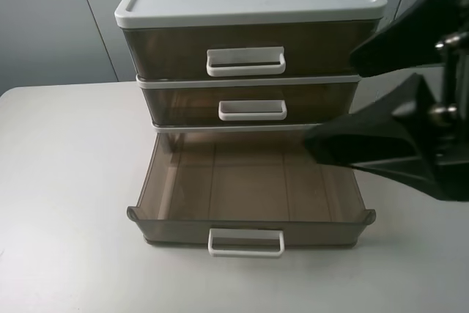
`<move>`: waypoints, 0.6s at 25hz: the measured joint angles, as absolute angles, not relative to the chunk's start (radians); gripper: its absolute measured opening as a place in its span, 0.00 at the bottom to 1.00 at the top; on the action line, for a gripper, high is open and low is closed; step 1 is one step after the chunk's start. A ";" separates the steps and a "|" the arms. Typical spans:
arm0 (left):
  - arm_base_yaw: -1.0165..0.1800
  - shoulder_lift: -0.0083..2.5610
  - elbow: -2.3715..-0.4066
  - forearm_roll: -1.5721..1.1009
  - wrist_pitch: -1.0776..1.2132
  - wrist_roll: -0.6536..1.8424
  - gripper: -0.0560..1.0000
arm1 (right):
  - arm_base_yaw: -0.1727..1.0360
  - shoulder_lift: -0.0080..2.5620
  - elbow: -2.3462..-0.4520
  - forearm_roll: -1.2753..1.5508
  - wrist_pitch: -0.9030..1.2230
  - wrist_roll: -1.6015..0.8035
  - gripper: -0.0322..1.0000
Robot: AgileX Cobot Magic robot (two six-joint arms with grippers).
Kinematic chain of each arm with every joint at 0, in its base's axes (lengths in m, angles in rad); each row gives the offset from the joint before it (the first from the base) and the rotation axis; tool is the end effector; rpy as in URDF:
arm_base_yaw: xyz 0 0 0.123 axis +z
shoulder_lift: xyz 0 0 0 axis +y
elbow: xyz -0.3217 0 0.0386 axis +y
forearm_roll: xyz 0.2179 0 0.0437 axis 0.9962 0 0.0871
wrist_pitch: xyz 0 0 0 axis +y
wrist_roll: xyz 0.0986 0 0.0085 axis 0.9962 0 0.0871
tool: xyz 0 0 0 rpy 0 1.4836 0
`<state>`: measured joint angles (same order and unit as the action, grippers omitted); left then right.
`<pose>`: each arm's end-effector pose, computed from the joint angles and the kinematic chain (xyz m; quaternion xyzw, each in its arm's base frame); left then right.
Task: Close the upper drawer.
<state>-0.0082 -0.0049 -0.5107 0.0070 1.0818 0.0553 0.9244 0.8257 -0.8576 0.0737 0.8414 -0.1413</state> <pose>-0.0661 0.0012 0.2598 0.0269 0.8542 0.0157 0.5190 0.0564 0.0837 0.3709 -0.4531 0.7901 0.1895 0.3668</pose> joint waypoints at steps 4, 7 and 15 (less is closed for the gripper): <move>-0.008 -0.005 -0.511 0.007 1.082 0.055 0.75 | 0.924 0.638 -0.780 0.076 0.926 -0.140 0.69; -0.008 -0.005 -0.511 0.007 1.082 0.055 0.75 | 0.924 0.496 -0.703 0.076 0.954 -0.140 0.69; -0.008 -0.005 -0.511 0.007 1.082 0.055 0.75 | 0.926 0.147 -0.535 0.074 0.973 -0.078 0.69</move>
